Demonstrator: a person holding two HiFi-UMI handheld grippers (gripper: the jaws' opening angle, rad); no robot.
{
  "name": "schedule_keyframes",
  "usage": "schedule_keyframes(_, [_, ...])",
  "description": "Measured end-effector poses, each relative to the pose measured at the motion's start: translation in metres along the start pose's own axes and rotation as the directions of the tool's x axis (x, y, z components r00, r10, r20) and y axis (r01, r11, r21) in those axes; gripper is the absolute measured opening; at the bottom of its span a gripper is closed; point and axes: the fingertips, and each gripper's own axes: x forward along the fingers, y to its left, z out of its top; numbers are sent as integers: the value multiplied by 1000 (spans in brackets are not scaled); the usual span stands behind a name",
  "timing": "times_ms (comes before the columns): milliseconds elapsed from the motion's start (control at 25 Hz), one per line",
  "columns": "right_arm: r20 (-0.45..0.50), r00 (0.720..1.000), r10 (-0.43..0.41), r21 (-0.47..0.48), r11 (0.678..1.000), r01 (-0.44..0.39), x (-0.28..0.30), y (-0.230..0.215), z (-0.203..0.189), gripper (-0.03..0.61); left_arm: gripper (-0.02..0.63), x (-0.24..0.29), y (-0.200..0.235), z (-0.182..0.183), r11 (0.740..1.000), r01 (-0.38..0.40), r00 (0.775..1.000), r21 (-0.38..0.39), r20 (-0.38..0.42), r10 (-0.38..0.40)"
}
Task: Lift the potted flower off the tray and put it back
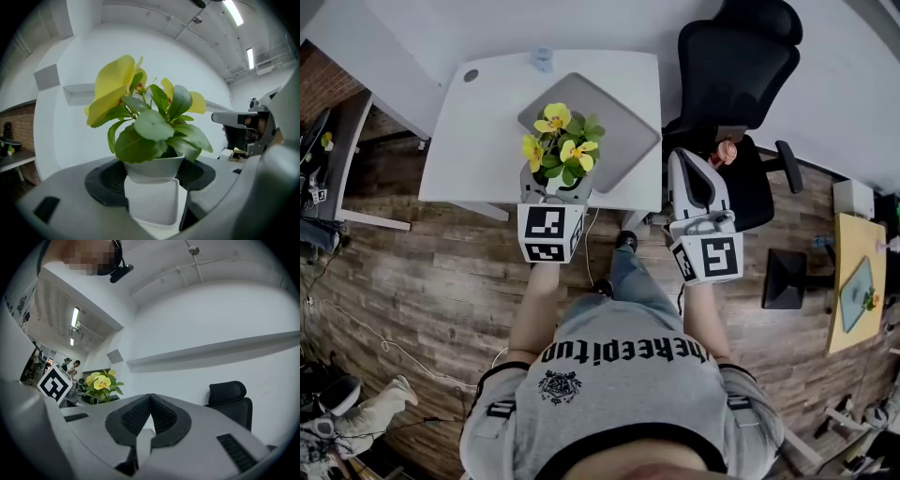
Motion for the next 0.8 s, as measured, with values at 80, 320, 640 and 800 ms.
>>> schedule_keyframes(80, [-7, 1000, -5, 1, 1000, 5, 5, -4, -3, 3, 336, 10, 1, -5, 1000, 10, 1000, -8, -11, -10])
schedule_keyframes(320, [-38, 999, -20, 5, 1000, 20, 25, -25, -19, 3, 336, 51, 4, -22, 999, 33, 998, -22, -59, -34])
schedule_keyframes(640, [-81, 996, -42, 7, 999, 43, 46, -54, -40, 3, 336, 102, 3, -50, 997, 61, 990, -41, -121, -65])
schedule_keyframes(800, [-90, 995, -47, 0, 999, 47, 49, -51, -44, 3, 336, 110, 8, -63, 997, 69, 987, -45, -144, -75])
